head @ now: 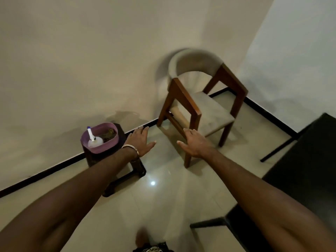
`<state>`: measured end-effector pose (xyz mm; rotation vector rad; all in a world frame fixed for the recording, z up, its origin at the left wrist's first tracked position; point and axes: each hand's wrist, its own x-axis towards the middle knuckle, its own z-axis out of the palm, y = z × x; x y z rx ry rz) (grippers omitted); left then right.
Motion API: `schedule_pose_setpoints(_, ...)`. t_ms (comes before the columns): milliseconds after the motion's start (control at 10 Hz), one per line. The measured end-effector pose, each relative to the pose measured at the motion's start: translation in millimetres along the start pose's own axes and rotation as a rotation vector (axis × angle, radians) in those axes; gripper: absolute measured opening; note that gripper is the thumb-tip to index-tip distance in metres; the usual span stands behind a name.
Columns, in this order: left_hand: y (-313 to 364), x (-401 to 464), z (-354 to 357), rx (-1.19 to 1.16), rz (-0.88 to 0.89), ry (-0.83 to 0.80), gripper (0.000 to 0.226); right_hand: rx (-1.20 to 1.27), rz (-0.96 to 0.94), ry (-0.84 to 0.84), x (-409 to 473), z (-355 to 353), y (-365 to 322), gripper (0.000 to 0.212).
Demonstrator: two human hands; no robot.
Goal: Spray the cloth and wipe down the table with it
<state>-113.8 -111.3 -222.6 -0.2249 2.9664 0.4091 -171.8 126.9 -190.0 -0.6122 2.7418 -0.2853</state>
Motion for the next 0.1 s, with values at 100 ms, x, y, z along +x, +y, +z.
schedule_pose_setpoints(100,60.5,-7.0,12.8,-0.024,0.077,0.017,0.078,0.013,0.077,0.050,-41.3,-7.3,47.8,0.074)
